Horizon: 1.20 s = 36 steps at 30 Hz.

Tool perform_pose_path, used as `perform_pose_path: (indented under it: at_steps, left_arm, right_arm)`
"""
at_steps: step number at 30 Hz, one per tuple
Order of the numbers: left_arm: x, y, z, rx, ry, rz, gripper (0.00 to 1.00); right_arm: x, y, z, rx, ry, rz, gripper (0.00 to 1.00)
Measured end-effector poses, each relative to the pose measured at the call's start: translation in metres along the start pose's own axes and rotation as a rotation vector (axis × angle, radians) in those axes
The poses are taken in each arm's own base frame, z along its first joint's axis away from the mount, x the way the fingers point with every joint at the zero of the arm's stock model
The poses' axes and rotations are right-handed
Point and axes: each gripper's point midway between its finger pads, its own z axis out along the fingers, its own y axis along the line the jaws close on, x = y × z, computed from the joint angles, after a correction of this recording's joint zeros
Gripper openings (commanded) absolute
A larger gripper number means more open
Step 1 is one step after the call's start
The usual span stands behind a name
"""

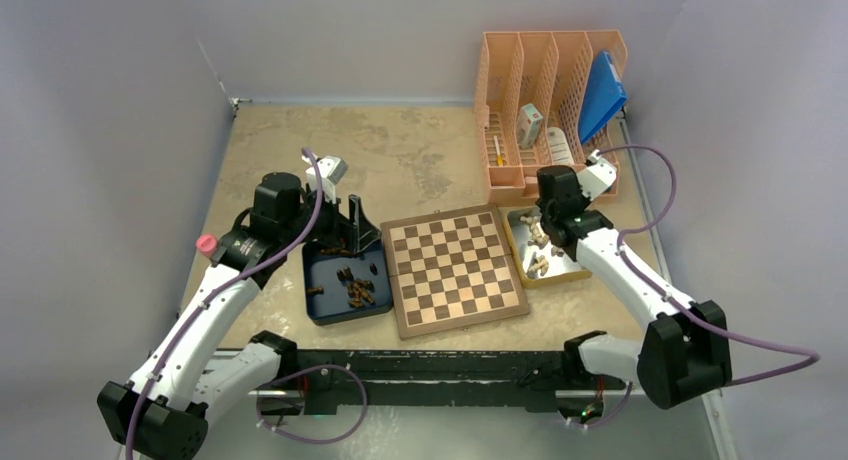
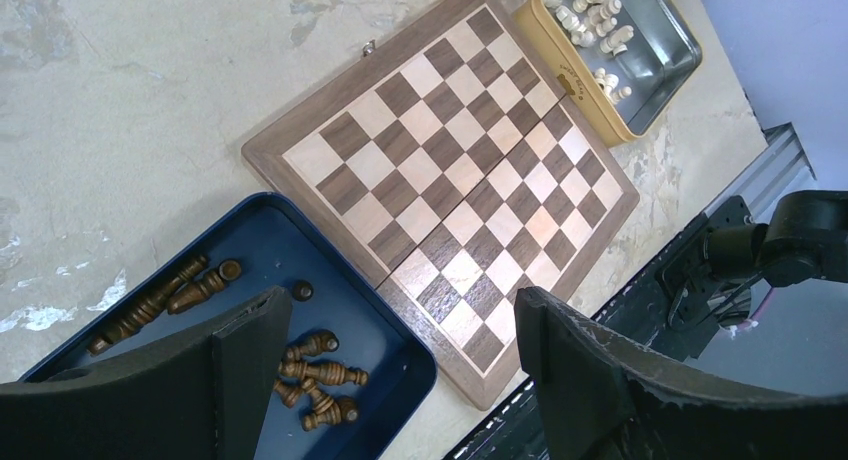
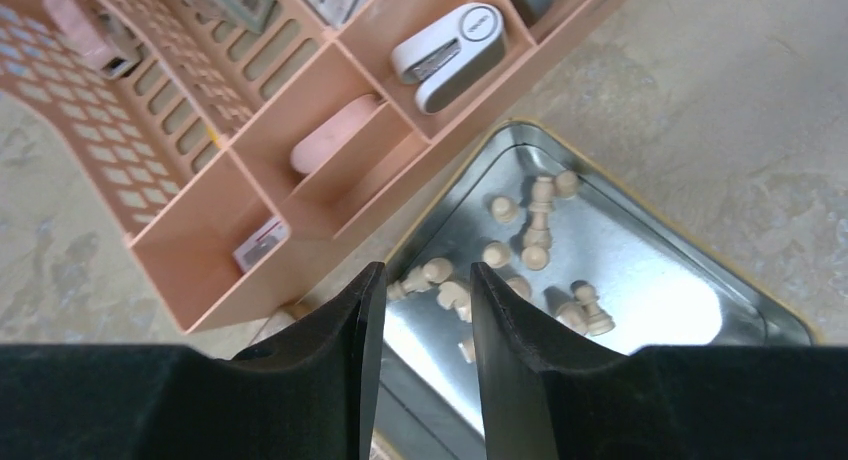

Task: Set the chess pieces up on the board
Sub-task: Pick up the chess piece from the storage box.

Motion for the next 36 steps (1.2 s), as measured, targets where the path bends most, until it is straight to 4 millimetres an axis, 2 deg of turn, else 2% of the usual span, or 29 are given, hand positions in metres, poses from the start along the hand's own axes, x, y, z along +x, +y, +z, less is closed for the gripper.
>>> perform_pose_path:
  at_steps: [4, 13, 26, 36]
  left_arm:
    - [0.001, 0.0, 0.0, -0.003, 0.003, -0.002, 0.83]
    - [0.002, -0.001, 0.0, 0.007, 0.007, -0.003, 0.83]
    - [0.003, -0.005, -0.001, 0.031, 0.012, -0.002, 0.83]
    - [0.002, -0.006, -0.001, 0.035, 0.011, -0.002, 0.83]
  right_arm:
    - [0.004, -0.016, 0.012, 0.035, 0.025, -0.009, 0.41]
    - [0.035, -0.026, 0.036, 0.083, 0.123, -0.046, 0.43]
    - [0.062, -0.044, 0.049, 0.143, 0.205, -0.019, 0.41]
    - [0.067, -0.045, 0.05, 0.139, 0.211, -0.005, 0.37]
